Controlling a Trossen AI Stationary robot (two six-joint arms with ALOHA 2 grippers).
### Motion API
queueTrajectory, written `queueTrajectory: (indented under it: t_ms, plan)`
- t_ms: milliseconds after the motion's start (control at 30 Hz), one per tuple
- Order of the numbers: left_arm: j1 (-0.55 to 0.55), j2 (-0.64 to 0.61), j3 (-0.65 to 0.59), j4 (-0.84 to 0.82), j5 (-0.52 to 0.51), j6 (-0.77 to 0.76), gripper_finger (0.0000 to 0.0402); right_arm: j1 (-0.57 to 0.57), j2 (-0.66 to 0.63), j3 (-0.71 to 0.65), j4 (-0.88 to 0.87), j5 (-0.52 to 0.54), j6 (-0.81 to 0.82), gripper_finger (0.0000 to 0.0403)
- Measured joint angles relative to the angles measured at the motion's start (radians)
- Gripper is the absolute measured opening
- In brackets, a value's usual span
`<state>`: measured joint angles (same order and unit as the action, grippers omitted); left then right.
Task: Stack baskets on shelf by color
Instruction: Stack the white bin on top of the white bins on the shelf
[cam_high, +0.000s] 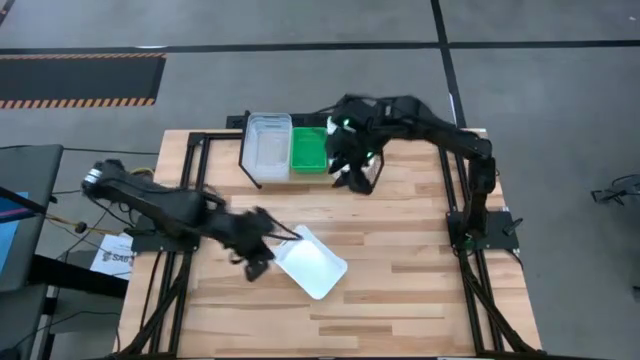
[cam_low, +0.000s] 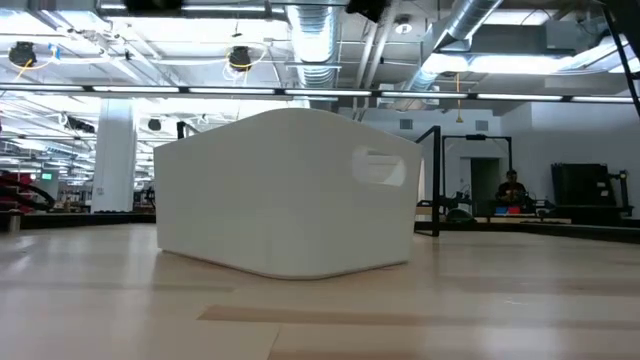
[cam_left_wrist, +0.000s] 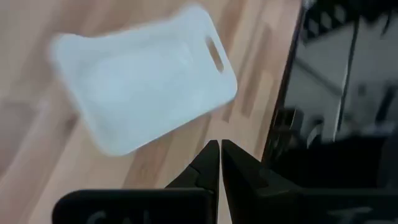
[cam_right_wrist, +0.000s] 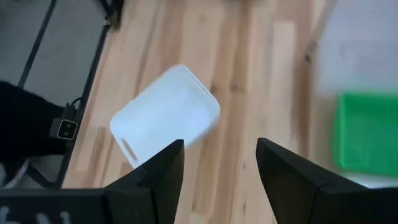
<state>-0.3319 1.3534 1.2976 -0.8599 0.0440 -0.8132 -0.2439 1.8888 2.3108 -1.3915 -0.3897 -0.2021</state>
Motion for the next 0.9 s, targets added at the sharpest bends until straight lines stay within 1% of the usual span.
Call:
queueTrajectory:
  t_ms: [133,233,300,400,467,533,667,833,900]
  plan:
    - [-0.114,-0.143,0.008,-0.108,-0.212,-0.201,0.0004,0.079,0.031,-0.056,0.147,0.003,-0.070,0.0221]
    - [-0.206,-0.218,0.008,-0.178,-0.405,-0.337,0.0010,0.134,0.098,-0.069,0.262,0.004,-0.125,0.0221]
    - [-0.257,-0.253,0.009,-0.202,-0.518,-0.407,0.0024,0.156,0.152,-0.069,0.309,0.001,-0.161,0.0221]
    - [-0.312,-0.273,0.008,-0.244,-0.620,-0.496,0.0057,0.174,0.241,-0.070,0.367,-0.006,-0.216,0.0221]
    - [-0.335,-0.274,0.008,-0.258,-0.646,-0.534,0.0086,0.177,0.300,-0.070,0.362,-0.006,-0.270,0.0221]
    - [-0.347,-0.269,0.008,-0.274,-0.651,-0.566,0.0114,0.183,0.351,-0.070,0.359,-0.005,-0.329,0.0221]
    - [-0.350,-0.240,0.008,-0.304,-0.634,-0.633,0.0163,0.187,0.440,-0.070,0.356,-0.004,-0.423,0.0221]
    - [-0.350,-0.210,0.008,-0.354,-0.624,-0.720,0.0198,0.178,0.513,-0.070,0.365,0.094,-0.460,0.0221]
    - [-0.350,-0.203,0.008,-0.366,-0.624,-0.739,0.0204,0.170,0.533,-0.070,0.378,0.104,-0.469,0.0221]
